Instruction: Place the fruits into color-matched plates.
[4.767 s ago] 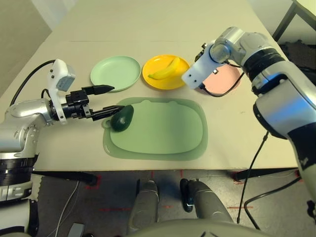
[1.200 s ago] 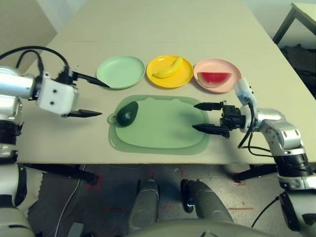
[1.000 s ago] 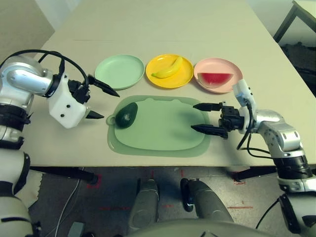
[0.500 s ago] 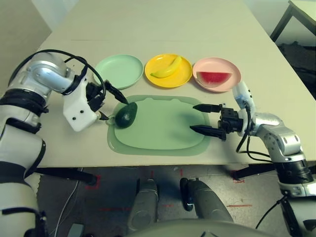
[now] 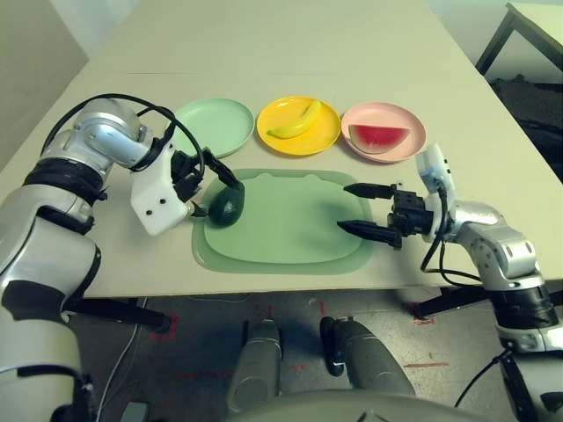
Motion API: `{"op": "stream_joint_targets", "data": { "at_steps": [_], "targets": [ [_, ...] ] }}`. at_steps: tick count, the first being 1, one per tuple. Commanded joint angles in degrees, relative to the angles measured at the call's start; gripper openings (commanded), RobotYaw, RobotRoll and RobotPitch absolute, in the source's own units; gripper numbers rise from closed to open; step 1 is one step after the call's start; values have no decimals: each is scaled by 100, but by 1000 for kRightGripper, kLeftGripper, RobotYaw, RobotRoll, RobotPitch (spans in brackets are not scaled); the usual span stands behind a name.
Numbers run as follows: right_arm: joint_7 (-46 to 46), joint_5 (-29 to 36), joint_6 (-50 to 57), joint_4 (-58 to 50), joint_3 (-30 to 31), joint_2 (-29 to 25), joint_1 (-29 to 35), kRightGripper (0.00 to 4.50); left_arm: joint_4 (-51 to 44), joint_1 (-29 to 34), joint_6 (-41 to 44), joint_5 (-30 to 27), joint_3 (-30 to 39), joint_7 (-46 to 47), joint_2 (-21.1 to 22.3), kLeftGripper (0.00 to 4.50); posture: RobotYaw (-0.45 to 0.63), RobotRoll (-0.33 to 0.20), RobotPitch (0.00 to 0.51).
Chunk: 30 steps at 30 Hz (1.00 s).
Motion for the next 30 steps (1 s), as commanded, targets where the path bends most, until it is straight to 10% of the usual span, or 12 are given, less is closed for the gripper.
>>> {"op": "stream_joint_targets", "data": {
  "at_steps": [1, 30],
  "targets": [
    [-47, 64, 13, -139, 19, -61, 7, 4469, 125, -62, -39, 105, -112, -65, -28, 4500, -103, 0, 154],
    [-246, 160, 51, -427, 11, -178, 206, 4469, 347, 87, 604, 538, 239, -65, -510, 4500, -135, 0, 159]
  ]
}}
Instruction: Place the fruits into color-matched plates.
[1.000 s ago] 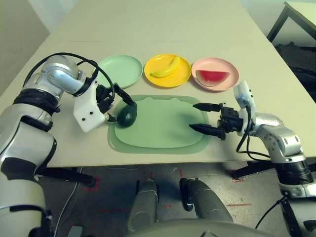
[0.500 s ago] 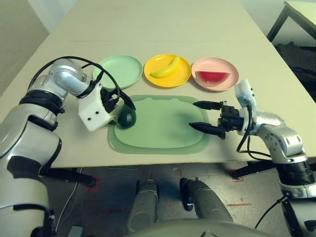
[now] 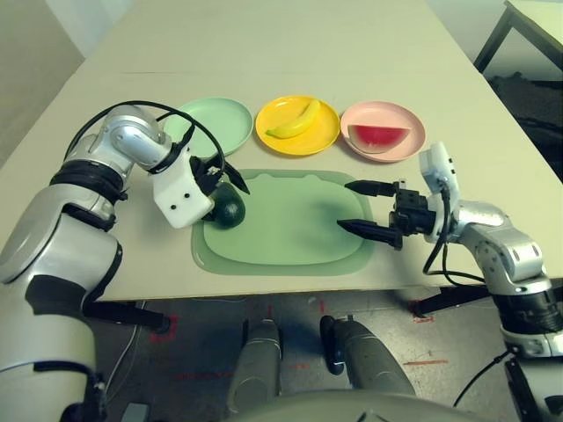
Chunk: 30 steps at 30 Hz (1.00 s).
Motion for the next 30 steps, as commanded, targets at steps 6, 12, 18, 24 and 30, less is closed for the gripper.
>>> {"op": "stream_joint_targets", "data": {
  "at_steps": [6, 12, 18, 24, 30],
  "targets": [
    [-45, 101, 17, -157, 25, -68, 102, 4469, -56, 88, 82, 89, -22, -65, -18, 4500, -134, 0, 157],
    [-39, 96, -22, -127, 30, -69, 66, 4469, -40, 82, 322, 145, -62, -65, 1, 4500, -135, 0, 158],
    [-38, 81, -47, -143, 42, -78, 86, 4469, -183, 154, 560, 73, -107, -65, 34, 4500, -141, 0, 162],
    [-99, 96, -42, -219, 25, -74, 164, 4469, -362, 220, 766, -52, -175, -65, 140, 4500, -144, 0, 159],
    [-180, 108, -44, -265, 20, -42, 225, 4469, -459, 276, 820, -74, -180, -65, 118, 4500, -147, 0, 156]
  ]
}}
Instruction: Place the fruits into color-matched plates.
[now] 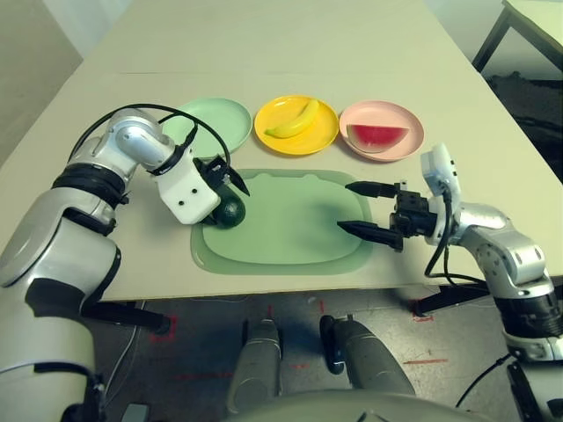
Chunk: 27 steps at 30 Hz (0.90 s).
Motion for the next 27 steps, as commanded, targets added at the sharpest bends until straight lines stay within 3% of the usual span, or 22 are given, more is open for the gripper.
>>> {"op": "stream_joint_targets", "data": {
  "at_steps": [1, 18, 23, 27],
  "targets": [
    [-53, 51, -21, -95, 7, -6, 67, 4469, -122, 96, 58, -35, -74, -63, 21, 4500, -147, 0, 156],
    [-107, 88, -20, -196, -15, -60, 135, 4469, -134, 85, 163, 18, -126, -63, -6, 4500, -161, 0, 151],
    [-126, 88, -22, -216, -3, -60, 159, 4500, -245, 91, 376, -87, -218, -63, 22, 2928, -163, 0, 152],
    [-122, 73, -30, -231, 27, -64, 196, 4500, -277, 87, 429, -101, -244, -63, 36, 2881, -163, 0, 154]
  ]
}}
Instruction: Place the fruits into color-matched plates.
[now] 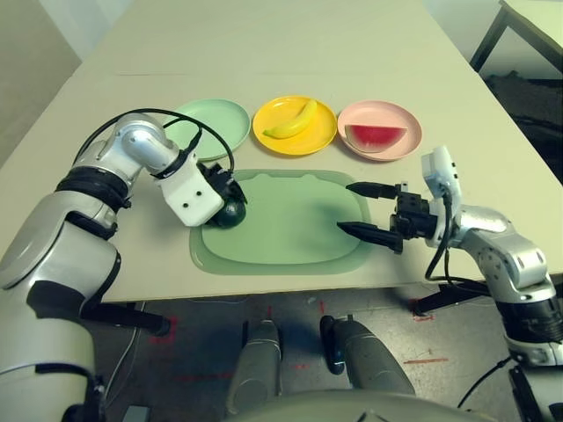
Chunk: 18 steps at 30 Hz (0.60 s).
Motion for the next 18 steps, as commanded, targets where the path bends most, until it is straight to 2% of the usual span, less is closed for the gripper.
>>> {"op": "stream_joint_targets", "data": {
  "at_steps": [1, 8, 11, 14, 18],
  "targets": [
    [-4, 26, -30, -104, 30, -43, 115, 4500, -89, 46, 50, -52, -113, -62, 44, 2881, -164, 0, 155],
    [3, -1, -83, -73, 28, -36, 80, 4500, 41, -9, 120, -12, -54, -62, 76, 2881, -157, 0, 157],
    [2, 6, -139, -88, 4, -24, 82, 4500, 395, -237, 454, 72, 383, -62, -8, 2881, -148, 0, 158],
    [-52, -7, -259, -113, -5, 37, 130, 4500, 873, -527, 640, 551, 762, 191, -30, 2881, -139, 0, 158],
    [-344, -371, -759, 3, 51, 188, 199, 4500, 1338, -784, 720, 1537, 904, 1086, 90, 2881, -131, 0, 160]
  ]
}}
